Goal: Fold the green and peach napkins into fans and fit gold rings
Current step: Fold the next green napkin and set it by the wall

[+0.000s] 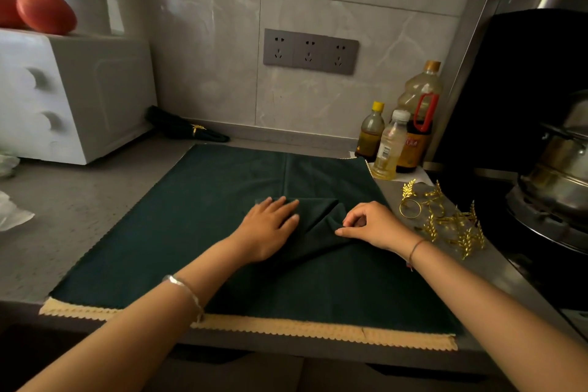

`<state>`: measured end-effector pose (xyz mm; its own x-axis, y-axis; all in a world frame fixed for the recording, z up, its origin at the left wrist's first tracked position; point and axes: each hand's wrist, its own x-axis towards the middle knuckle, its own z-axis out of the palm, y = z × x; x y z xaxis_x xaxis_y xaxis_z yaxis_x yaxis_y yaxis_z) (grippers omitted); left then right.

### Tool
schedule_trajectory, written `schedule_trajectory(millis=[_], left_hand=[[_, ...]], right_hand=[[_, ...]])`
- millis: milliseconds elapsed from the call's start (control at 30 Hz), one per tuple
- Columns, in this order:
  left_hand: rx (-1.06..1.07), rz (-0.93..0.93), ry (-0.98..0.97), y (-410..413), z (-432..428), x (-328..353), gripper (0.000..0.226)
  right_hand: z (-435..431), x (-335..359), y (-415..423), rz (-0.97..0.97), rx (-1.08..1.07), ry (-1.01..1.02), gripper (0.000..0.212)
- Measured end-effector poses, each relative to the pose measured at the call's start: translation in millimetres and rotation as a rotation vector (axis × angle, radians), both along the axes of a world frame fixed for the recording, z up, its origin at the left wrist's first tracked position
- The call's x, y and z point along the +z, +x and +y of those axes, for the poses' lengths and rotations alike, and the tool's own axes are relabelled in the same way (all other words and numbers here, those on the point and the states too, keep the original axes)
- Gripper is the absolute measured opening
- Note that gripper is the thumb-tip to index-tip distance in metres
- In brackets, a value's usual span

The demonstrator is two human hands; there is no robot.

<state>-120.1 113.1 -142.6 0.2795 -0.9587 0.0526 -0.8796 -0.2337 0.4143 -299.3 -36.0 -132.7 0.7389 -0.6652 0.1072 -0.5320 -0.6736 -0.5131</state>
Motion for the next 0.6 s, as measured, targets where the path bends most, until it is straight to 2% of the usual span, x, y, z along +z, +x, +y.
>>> schedule_trajectory(millis=[67, 267, 400, 600], left_hand=[[0.05, -0.1, 0.003, 14.8, -12.1, 0.2, 0.05], [0.127, -0.241, 0.004, 27.1, -19.5, 11.8, 0.039], [0.185, -0.247, 0.08, 18.0, -7.2, 22.0, 0.041], [0.108, -0.136, 0.107, -21.1, 15.8, 31.7, 0.071]], right_hand=[[0.7, 1.8, 0.9, 0.02, 0.001, -0.01, 0.017], [5.5, 5.4, 5.3, 0.079, -0.013, -0.087, 0.013], [5.7, 8.9, 6.6, 0.072, -0.038, -0.134, 0.012], [4.4, 6.2, 10.8, 0.065, -0.086, -0.095, 0.015]])
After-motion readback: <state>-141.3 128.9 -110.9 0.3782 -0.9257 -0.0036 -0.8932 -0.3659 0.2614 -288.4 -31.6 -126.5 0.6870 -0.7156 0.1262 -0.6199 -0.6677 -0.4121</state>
